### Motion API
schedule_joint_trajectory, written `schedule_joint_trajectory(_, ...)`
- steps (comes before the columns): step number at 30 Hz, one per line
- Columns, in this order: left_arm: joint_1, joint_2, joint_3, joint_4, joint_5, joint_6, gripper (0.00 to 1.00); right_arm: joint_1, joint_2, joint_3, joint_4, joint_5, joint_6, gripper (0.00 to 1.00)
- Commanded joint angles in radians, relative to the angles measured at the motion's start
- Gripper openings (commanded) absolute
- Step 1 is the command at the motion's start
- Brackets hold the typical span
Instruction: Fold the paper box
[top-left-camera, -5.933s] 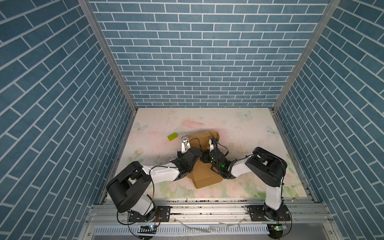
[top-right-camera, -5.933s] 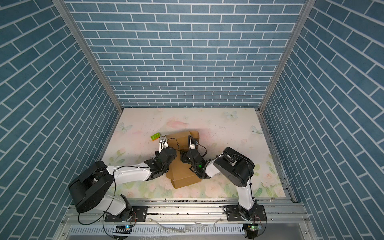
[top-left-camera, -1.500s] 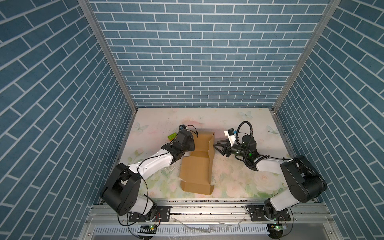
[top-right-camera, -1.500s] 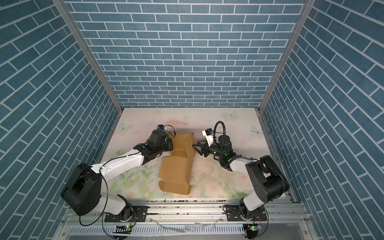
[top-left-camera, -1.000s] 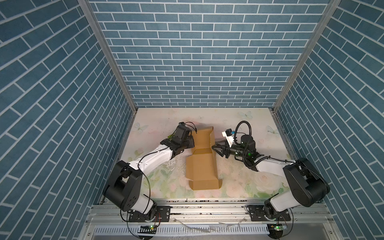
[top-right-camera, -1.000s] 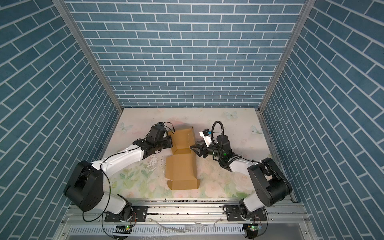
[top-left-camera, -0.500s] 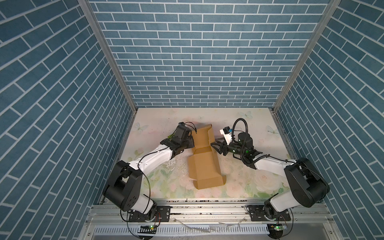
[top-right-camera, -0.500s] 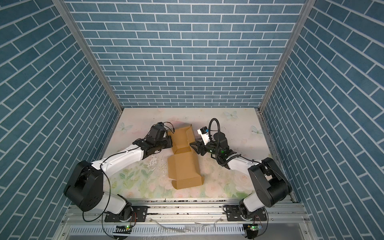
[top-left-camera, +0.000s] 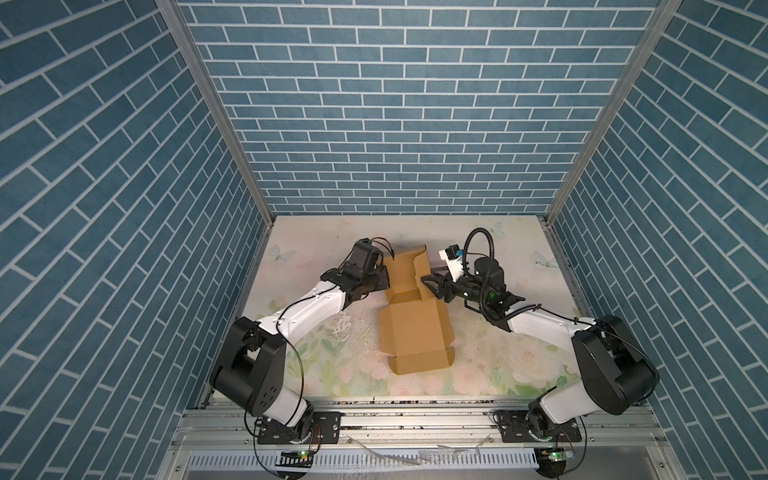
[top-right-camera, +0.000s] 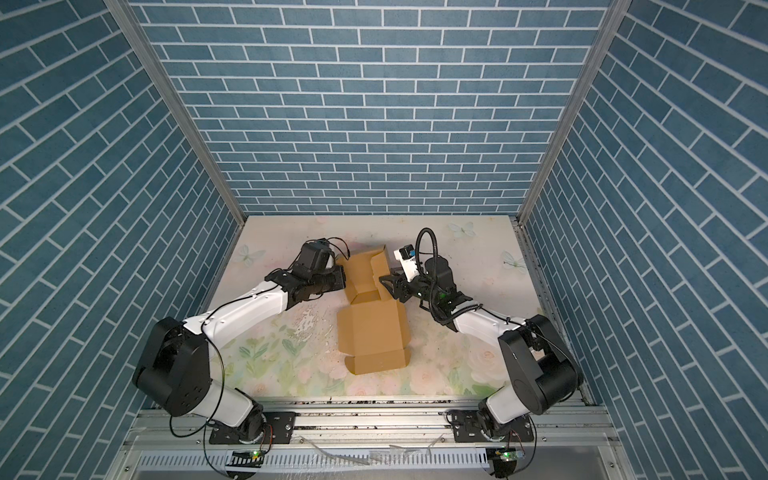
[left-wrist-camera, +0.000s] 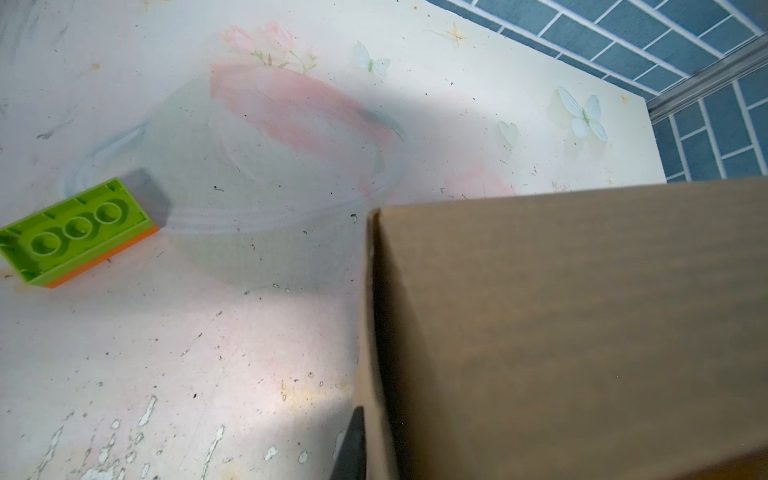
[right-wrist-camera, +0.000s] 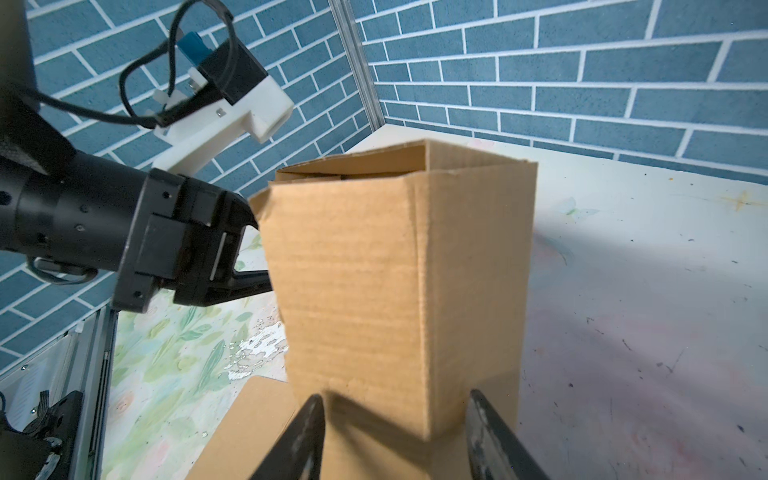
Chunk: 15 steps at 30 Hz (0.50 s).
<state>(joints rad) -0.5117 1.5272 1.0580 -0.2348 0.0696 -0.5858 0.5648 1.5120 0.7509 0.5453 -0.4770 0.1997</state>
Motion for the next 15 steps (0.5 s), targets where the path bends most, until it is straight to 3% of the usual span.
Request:
schedule_joint_trajectory(1,-0.002,0.0,0.025,0.001,0.041,0.013,0.11,0.01,0.023,0.031,-0.034,0.022,-0.052,0.54)
schedule_joint_trajectory(15,-0.005,-0.029,-0.008,0.027,0.038,0.018,0.12,0.014,0.067,0.119,-0.118,0.135,-0.13,0.49)
